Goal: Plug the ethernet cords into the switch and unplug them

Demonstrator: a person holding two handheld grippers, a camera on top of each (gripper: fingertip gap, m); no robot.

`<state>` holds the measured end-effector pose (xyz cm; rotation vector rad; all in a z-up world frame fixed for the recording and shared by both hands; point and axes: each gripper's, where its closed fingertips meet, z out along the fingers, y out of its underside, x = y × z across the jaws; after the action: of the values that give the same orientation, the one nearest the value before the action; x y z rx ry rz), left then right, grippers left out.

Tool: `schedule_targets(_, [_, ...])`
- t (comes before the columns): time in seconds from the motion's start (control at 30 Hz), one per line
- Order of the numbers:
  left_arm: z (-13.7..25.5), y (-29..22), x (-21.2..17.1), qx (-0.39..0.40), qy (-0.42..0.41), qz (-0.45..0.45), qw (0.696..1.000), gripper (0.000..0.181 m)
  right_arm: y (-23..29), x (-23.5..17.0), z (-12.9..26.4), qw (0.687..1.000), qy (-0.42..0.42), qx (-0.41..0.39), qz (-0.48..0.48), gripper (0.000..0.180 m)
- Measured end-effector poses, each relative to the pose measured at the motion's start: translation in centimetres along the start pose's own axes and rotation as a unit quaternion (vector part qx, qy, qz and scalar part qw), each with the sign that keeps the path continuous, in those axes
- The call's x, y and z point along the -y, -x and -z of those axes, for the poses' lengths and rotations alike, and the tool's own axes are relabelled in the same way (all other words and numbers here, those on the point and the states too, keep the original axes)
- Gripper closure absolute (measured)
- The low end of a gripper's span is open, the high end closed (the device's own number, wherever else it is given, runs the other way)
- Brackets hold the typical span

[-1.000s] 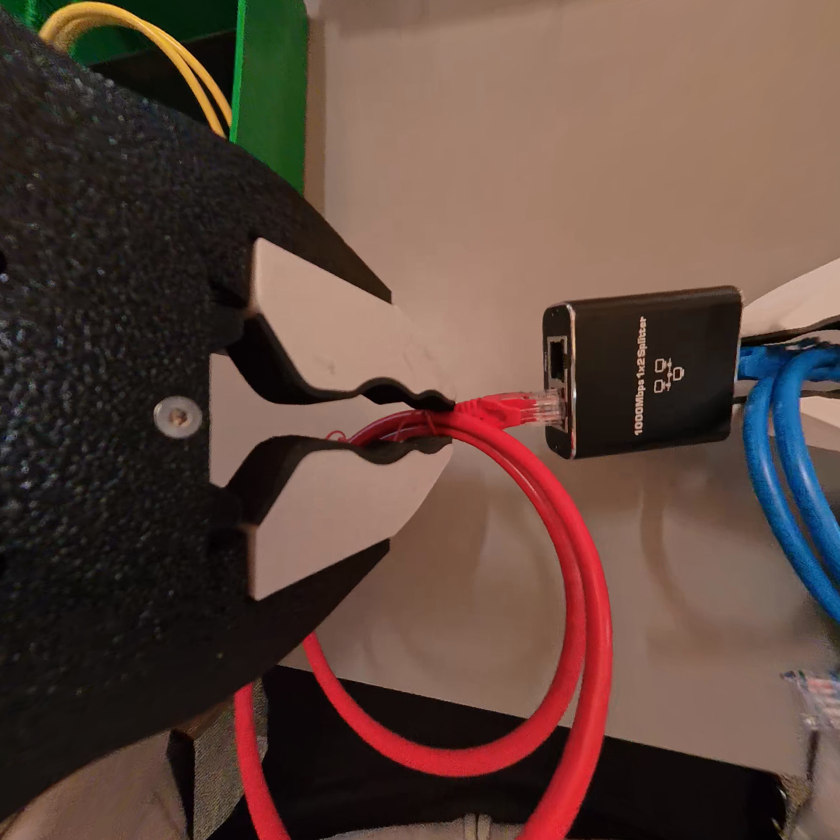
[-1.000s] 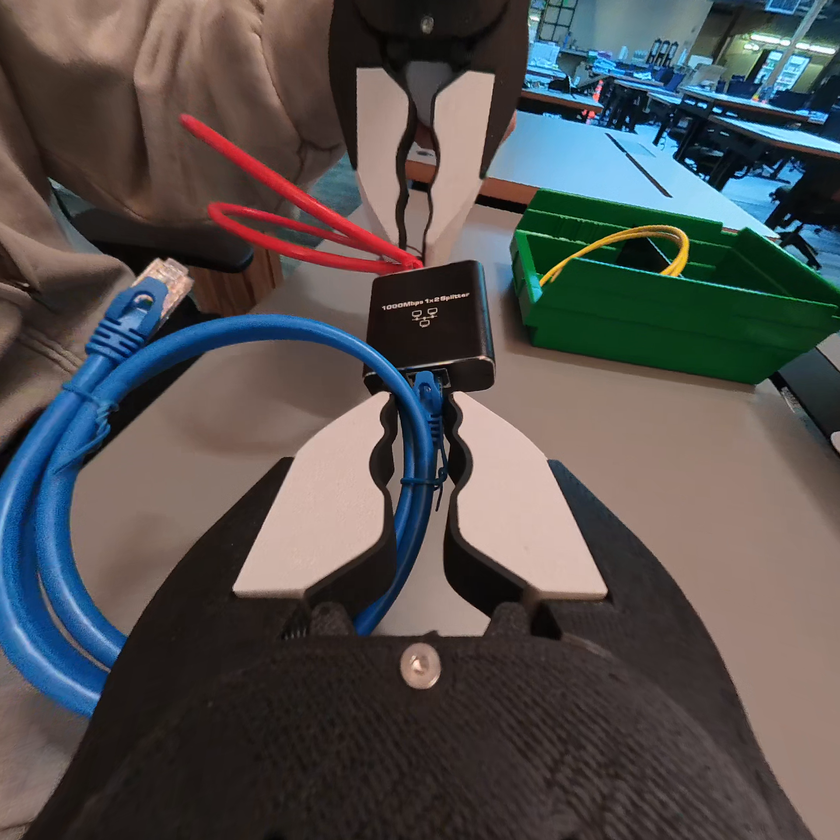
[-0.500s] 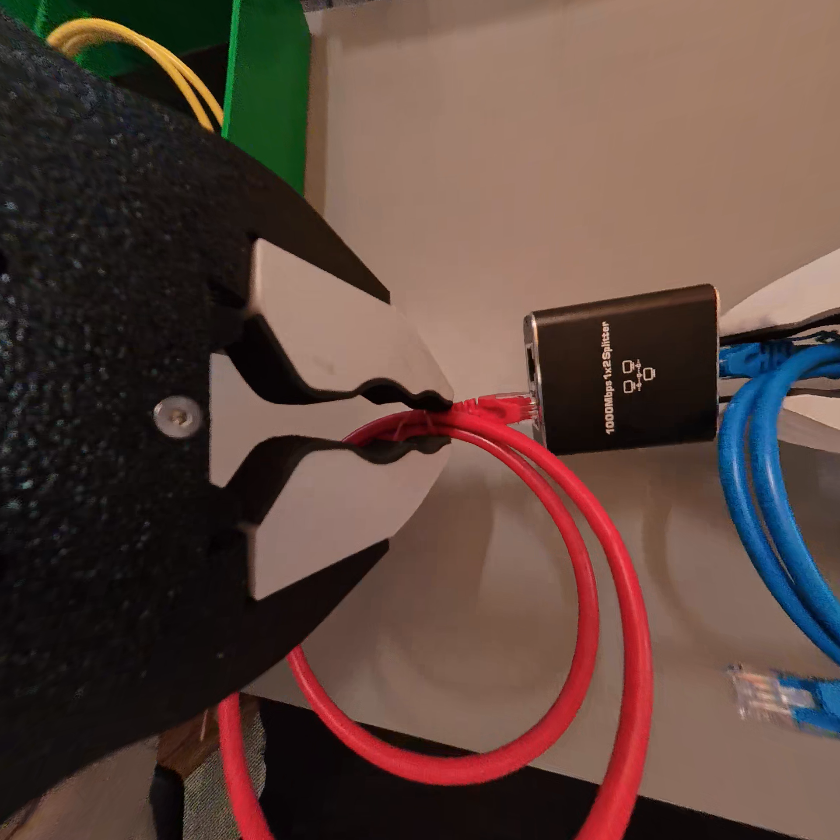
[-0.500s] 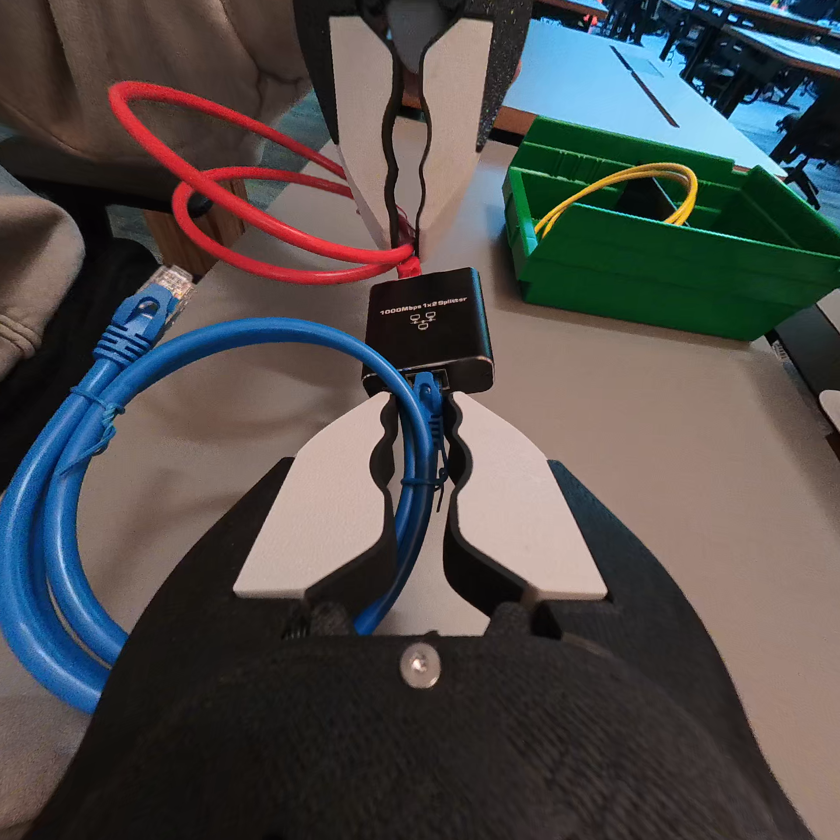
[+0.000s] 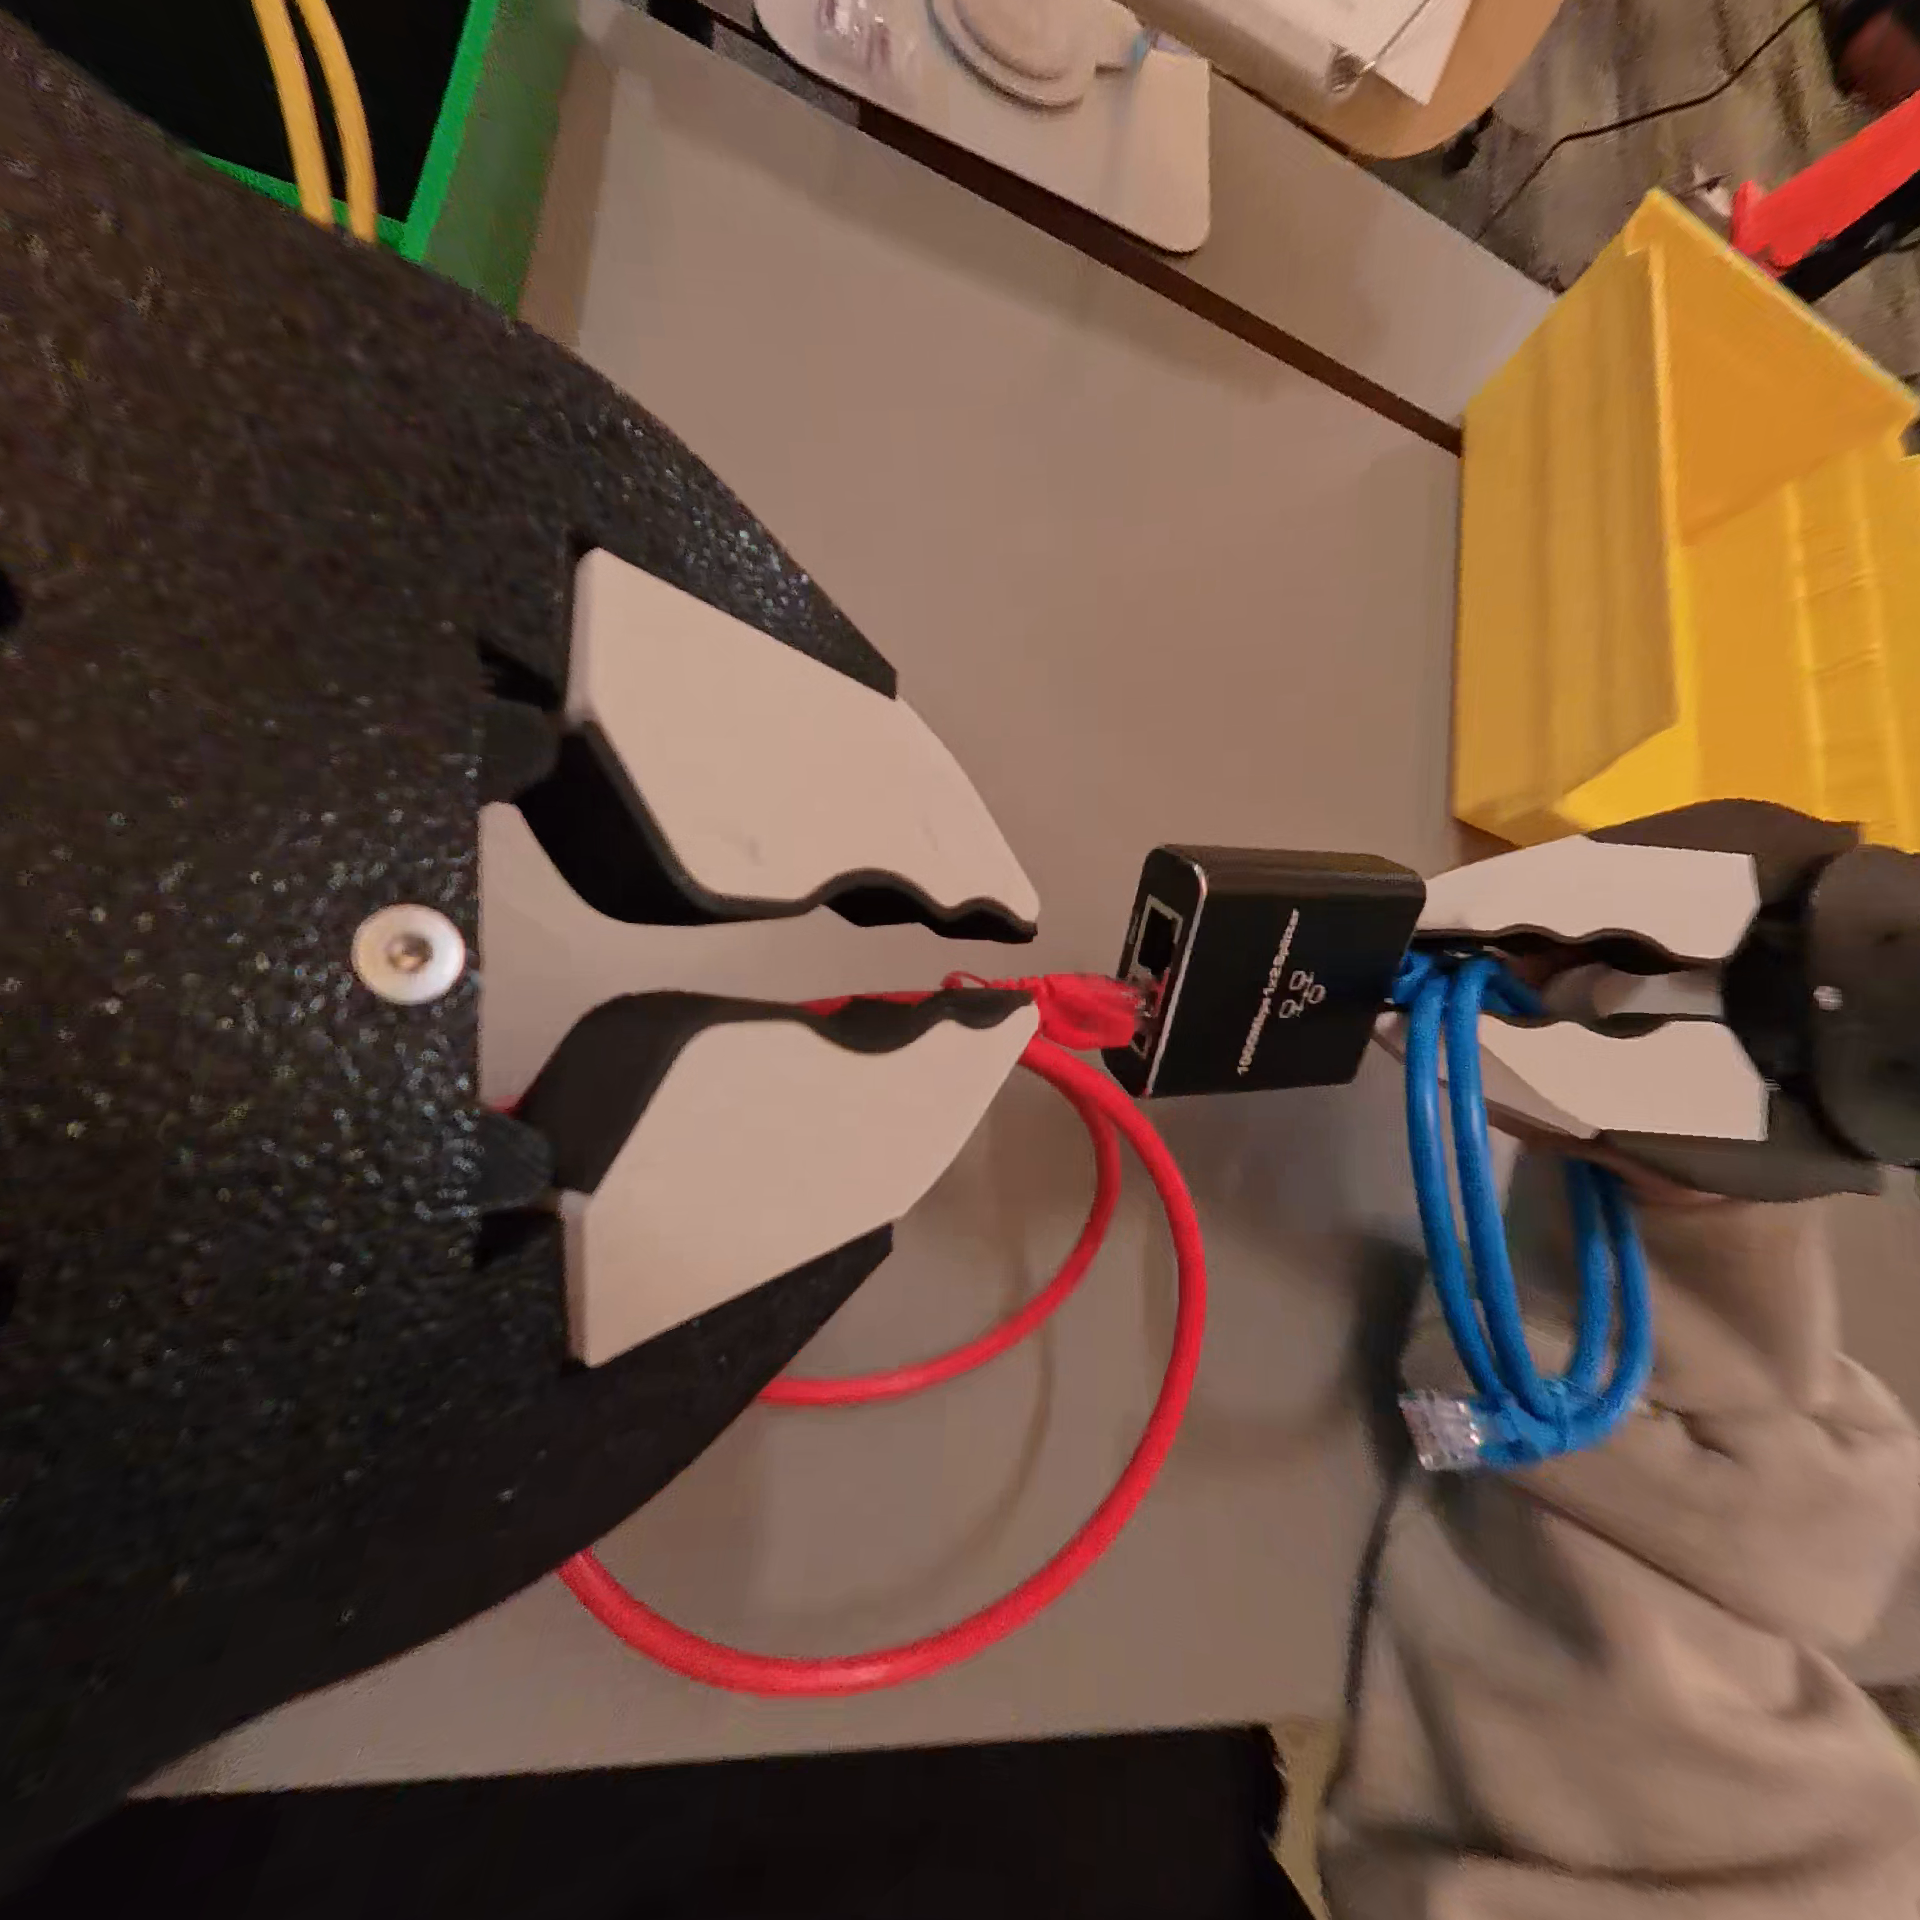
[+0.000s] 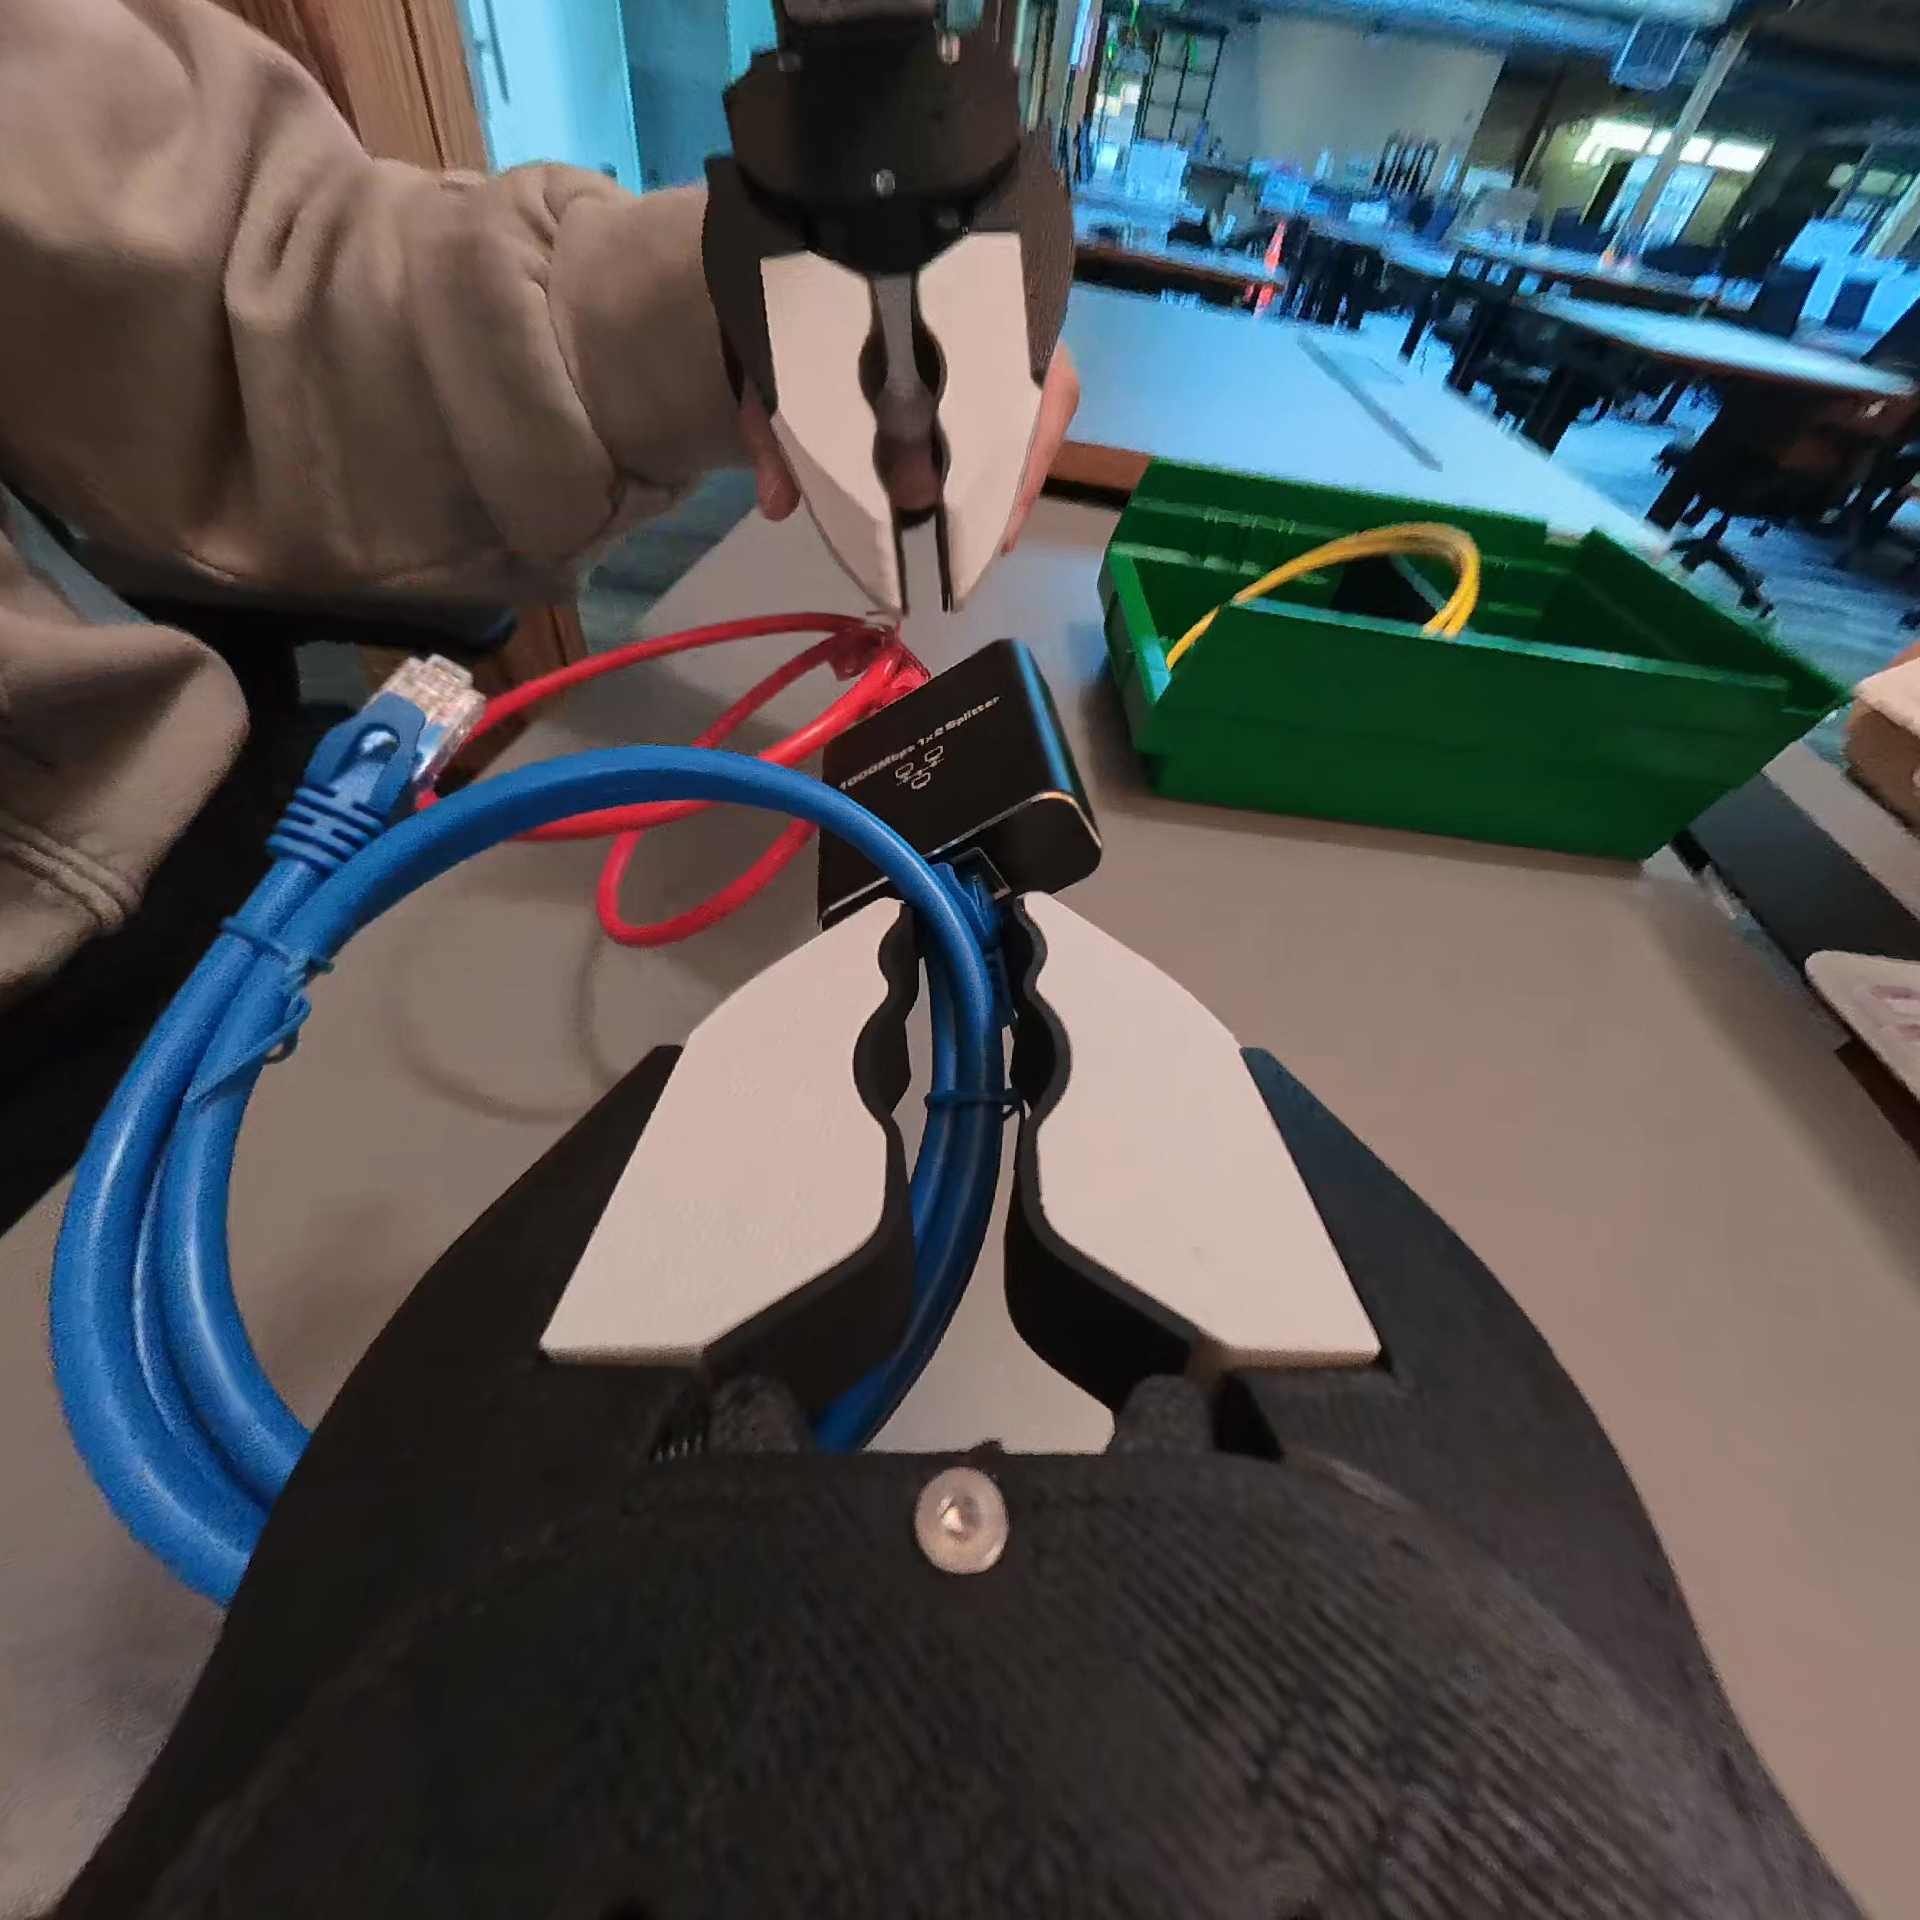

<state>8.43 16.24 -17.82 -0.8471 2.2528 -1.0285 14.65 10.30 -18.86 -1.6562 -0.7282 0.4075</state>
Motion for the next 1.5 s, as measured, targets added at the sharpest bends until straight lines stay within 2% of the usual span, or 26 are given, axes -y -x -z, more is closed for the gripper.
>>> schedule_targets(0.13, [-0.4,-0.2,-2.7,0.003,0.034,-0.002,0.999,0.164,0.0,-1.1,-0.7,1.000,0.026,0.003,-0.007,0.164])
schedule_targets(0.37, [-0.7,-0.8,-2.6,0.049,0.086,-0.136,0.986,0.150,-0.4,0.1,-0.2,0.997,-0.041,0.017,-0.058,0.164])
schedule_targets(0.47, [-1.3,-0.6,-1.6,0.066,0.073,-0.164,0.982,0.163,-0.2,0.1,-0.5,0.997,-0.037,0.019,-0.059,0.164])
schedule_targets(0.6, [-1.4,-0.2,-1.1,0.081,0.076,-0.162,0.981,0.164,-0.2,0.4,-0.6,0.997,-0.046,0.018,-0.052,0.164])
schedule_targets(0.8, [-0.4,-0.1,0.0,0.006,0.037,-0.016,0.999,0.171,0.1,1.5,-0.6,0.997,-0.078,-0.006,0.015,0.162])
schedule_targets(0.87, [-0.1,-0.1,0.1,-0.029,0.030,0.038,0.998,0.173,0.1,1.5,-0.8,0.997,-0.076,-0.004,0.013,0.161])
schedule_targets(1.07, [0.3,0.1,0.1,-0.069,0.011,0.104,0.992,0.176,0.3,1.7,-1.1,0.995,-0.094,0.017,-0.026,0.159])
schedule_targets(1.2, [0.3,0.1,0.2,-0.102,-0.002,0.196,0.975,0.176,-0.4,1.5,-1.2,0.996,-0.082,-0.021,0.013,0.156])
schedule_targets(1.33, [1.0,-0.5,1.4,-0.180,-0.051,0.279,0.942,0.176,-0.3,2.1,-1.0,0.993,-0.096,-0.038,0.064,0.160])
schedule_targets(1.5, [1.3,-0.5,1.2,-0.206,-0.058,0.305,0.928,0.176,-0.6,0.9,-1.9,0.997,-0.050,-0.040,0.051,0.166])
